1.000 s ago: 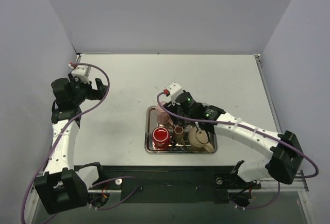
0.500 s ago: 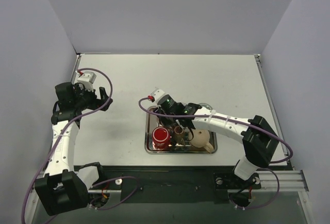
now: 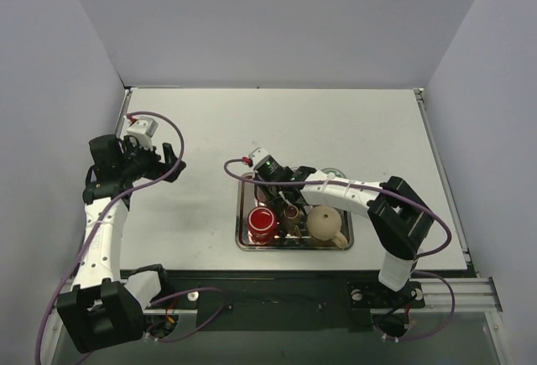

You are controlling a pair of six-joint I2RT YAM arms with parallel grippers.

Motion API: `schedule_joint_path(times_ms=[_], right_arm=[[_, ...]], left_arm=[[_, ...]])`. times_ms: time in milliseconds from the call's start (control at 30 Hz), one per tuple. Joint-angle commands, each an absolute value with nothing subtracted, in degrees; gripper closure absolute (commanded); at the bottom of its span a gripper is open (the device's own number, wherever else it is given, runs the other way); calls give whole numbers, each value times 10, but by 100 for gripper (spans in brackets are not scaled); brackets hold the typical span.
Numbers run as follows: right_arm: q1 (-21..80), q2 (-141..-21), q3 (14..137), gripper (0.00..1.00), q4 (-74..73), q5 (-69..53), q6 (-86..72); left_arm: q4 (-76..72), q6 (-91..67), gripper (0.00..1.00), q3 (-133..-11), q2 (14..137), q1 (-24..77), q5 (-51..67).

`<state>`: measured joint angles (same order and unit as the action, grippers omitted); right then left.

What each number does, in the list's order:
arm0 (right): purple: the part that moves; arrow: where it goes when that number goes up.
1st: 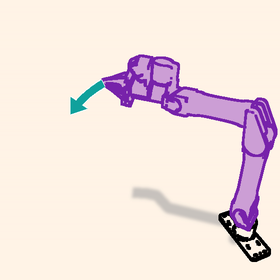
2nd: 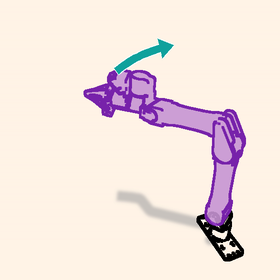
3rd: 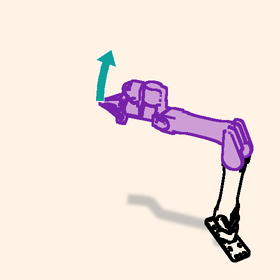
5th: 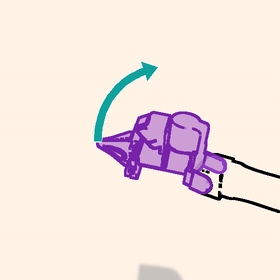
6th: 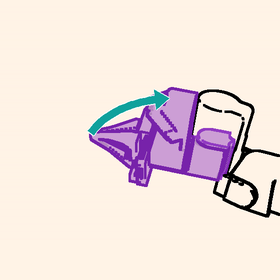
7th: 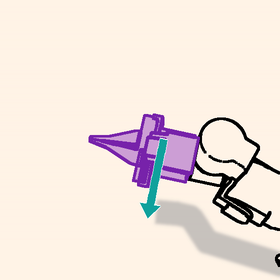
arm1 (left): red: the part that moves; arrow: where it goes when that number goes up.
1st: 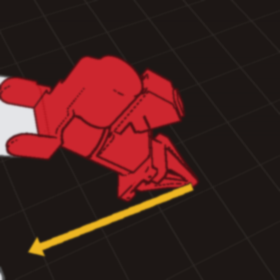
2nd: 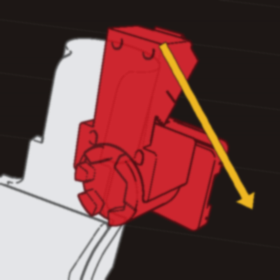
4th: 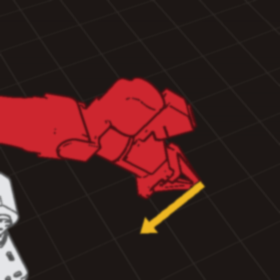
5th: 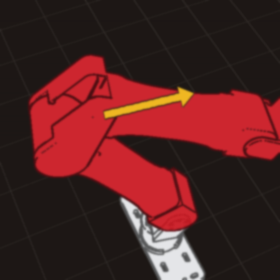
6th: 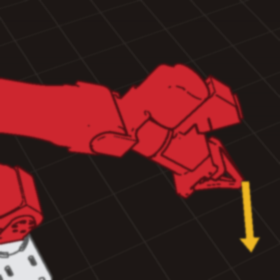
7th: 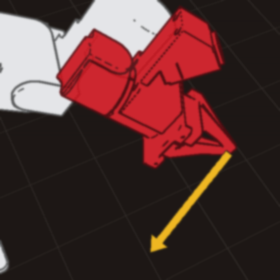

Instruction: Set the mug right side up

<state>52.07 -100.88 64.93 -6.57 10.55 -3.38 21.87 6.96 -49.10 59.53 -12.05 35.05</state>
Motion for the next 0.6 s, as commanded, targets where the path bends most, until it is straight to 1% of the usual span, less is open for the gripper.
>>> schedule_joint_path(times_ms=[0, 33, 67, 100, 233, 300, 467, 533, 567], right_arm=[[512, -1010, 655, 85, -39, 91, -54], [510, -1004, 652, 88, -35, 86, -54], [511, -995, 653, 95, -33, 80, -54], [511, -991, 655, 100, -34, 77, -54], [511, -955, 666, 100, -26, 60, -60], [506, -926, 671, 100, -7, 58, -73], [504, -834, 680, 100, 90, 43, -112], [503, -816, 690, 100, 117, 40, -125], [504, -810, 693, 100, 126, 31, -137]], left_arm=[[250, 78, 0, -532, 597, -121, 390], [262, 78, 0, -538, 602, -120, 396], [280, 77, 5, -551, 604, -120, 409], [286, 76, 7, -562, 608, -120, 423], [303, 36, 9, -591, 618, -120, 461], [291, -17, 12, -606, 624, -120, 480], [223, -172, 15, -630, 643, -115, 554], [179, -233, 15, -629, 650, -106, 588], [132, -250, 16, -621, 648, -97, 609]])
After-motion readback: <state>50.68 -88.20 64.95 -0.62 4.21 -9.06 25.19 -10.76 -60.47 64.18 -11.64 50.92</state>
